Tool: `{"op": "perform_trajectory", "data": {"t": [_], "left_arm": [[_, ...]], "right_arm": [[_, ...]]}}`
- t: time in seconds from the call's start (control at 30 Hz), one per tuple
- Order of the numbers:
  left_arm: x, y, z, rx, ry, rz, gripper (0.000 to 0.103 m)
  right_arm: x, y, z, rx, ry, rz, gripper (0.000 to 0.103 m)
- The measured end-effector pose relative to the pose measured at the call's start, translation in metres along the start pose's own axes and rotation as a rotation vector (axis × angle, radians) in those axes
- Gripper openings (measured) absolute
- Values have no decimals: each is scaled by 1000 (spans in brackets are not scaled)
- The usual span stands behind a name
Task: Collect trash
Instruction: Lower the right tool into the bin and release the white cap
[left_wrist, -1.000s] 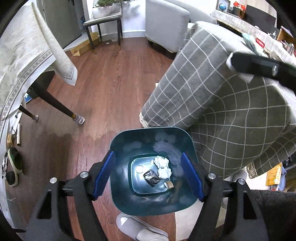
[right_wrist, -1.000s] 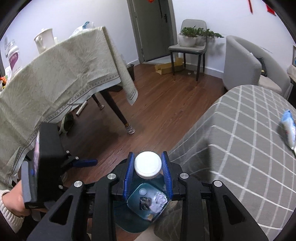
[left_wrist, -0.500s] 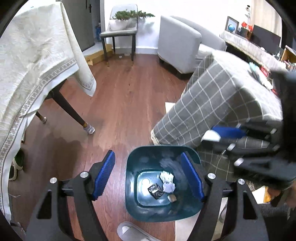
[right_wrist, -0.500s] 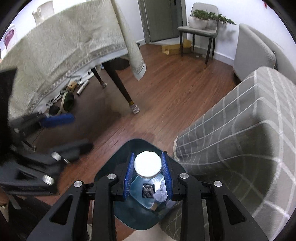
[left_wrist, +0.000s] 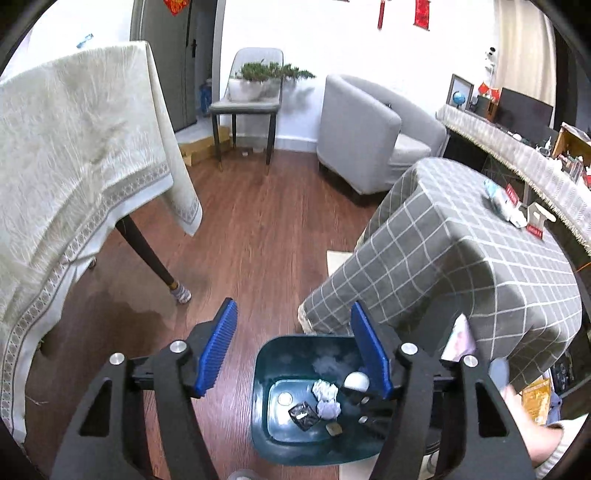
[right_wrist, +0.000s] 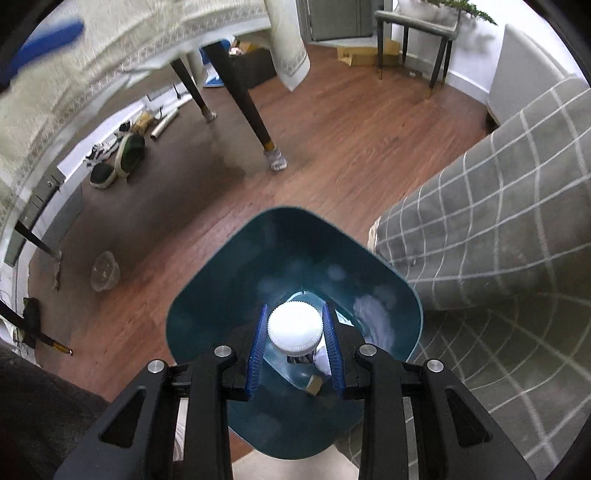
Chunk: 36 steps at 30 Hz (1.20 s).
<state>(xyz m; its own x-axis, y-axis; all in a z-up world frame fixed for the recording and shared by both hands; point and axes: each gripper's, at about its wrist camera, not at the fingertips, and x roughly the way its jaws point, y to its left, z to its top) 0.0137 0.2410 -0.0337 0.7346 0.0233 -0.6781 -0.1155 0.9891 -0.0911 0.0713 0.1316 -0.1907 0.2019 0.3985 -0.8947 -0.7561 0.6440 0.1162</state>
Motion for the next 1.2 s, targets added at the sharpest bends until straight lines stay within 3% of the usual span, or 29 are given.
{"op": "perform_trajectory", "data": {"t": [0.23, 0.3, 0.33, 0.37, 0.7, 0.8, 1.07, 1.2], "left_arm": [[-16, 1, 13, -13, -72, -23, 60], [-19, 1, 15, -16, -84, -25, 60], [-19, 0, 16, -17, -87, -25, 60], [-20, -1, 17, -17, -89, -24, 60], [-30, -10, 25, -6, -132, -24, 61], [-33, -17, 30, 2, -153, -22, 62], [-44, -37, 43, 4, -225, -43, 71], [-44, -48, 47, 8, -243, -42, 75]], "right_arm": [[20, 3, -10, -2, 56, 8, 31], [21, 3, -11, 1, 65, 6, 38], [20, 3, -12, 2, 63, 7, 52], [16, 4, -13, 3, 51, 8, 57], [-22, -3, -4, 4, -53, 29, 62], [-40, -4, -2, -15, -97, 13, 64], [-117, -6, 4, -72, -326, 6, 87], [-149, -20, 3, -48, -406, -22, 87]]}}
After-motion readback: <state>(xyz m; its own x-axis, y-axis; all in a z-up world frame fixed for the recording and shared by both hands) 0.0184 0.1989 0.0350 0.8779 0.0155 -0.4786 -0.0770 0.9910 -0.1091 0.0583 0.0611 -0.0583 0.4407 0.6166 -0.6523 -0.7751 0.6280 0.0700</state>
